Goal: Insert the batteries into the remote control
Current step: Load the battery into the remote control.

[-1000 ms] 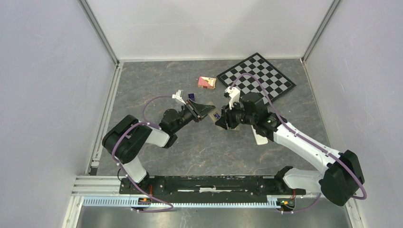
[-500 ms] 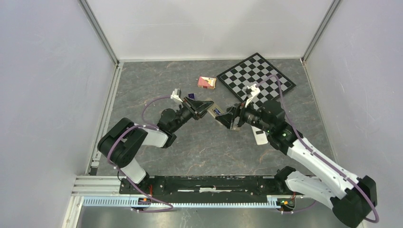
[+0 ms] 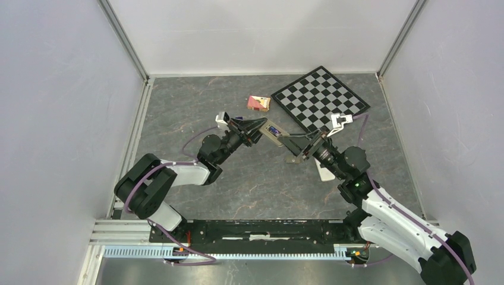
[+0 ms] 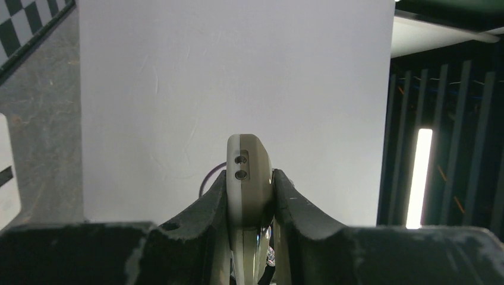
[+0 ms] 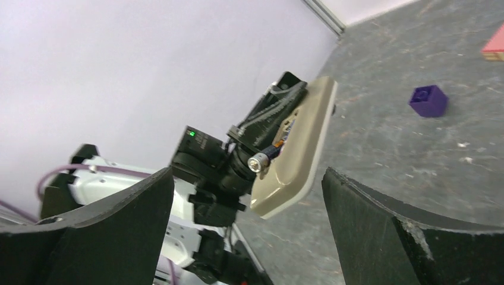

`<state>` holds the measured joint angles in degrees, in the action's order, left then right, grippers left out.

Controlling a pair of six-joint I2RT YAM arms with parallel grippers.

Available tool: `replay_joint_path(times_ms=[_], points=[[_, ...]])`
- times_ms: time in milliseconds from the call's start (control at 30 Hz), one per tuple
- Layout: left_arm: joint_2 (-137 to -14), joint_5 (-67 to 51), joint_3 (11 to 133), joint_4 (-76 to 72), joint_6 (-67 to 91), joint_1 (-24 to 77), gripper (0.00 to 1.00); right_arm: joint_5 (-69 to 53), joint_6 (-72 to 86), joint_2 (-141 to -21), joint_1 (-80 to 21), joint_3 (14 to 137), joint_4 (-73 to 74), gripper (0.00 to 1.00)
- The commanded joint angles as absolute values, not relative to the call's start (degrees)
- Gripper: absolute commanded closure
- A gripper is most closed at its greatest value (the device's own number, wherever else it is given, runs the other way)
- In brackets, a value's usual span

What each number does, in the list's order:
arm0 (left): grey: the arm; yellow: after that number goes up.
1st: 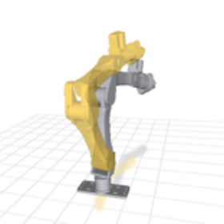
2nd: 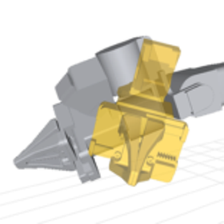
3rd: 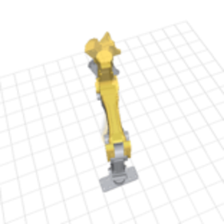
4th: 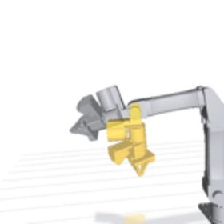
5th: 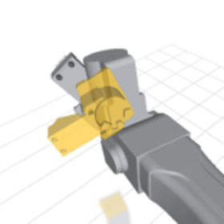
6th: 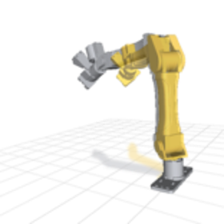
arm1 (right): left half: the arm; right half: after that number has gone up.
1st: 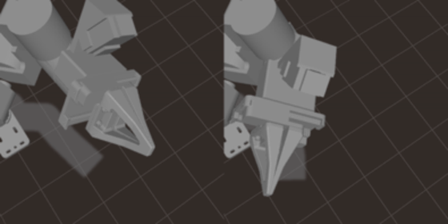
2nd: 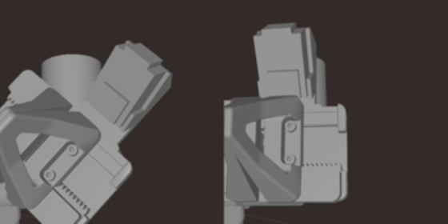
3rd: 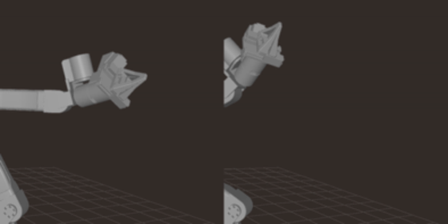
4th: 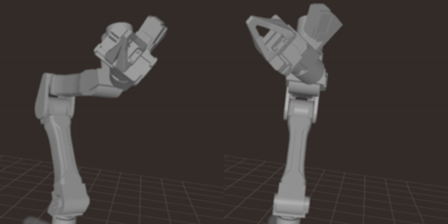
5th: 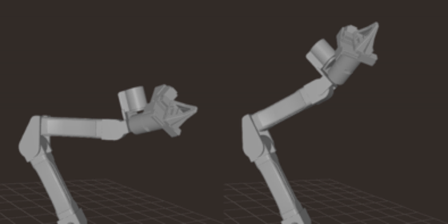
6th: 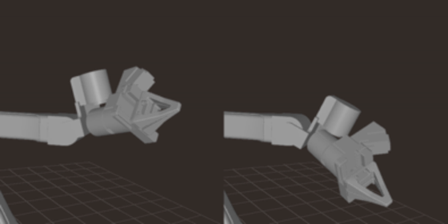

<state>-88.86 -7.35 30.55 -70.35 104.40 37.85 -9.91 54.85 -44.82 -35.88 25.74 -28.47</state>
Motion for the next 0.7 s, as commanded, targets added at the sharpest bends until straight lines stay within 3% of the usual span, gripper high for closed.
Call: replay_joint_path(times_ms=[0,67,333,667], points=[[-89.1,-3.8,33.6,-73.0,110.0,38.9,0.98,-8.7,63.7,-46.4,-35.8,25.4,-39.8,0.02],[-89.2,-4.1,34.1,-73.3,109.7,39.2,0.98,-8.0,65.7,-47.0,-35.8,25.0,-40.4,0.03],[-88.9,-4.8,34.6,-73.4,106.6,39.5,0.98,-4.2,68.6,-47.9,-35.9,25.0,-37.0,0.32],[-90.9,-6.6,35.3,-77.0,104.1,39.7,0.98,-5.2,69.2,-51.2,-35.7,27.4,-34.1,0.34]])
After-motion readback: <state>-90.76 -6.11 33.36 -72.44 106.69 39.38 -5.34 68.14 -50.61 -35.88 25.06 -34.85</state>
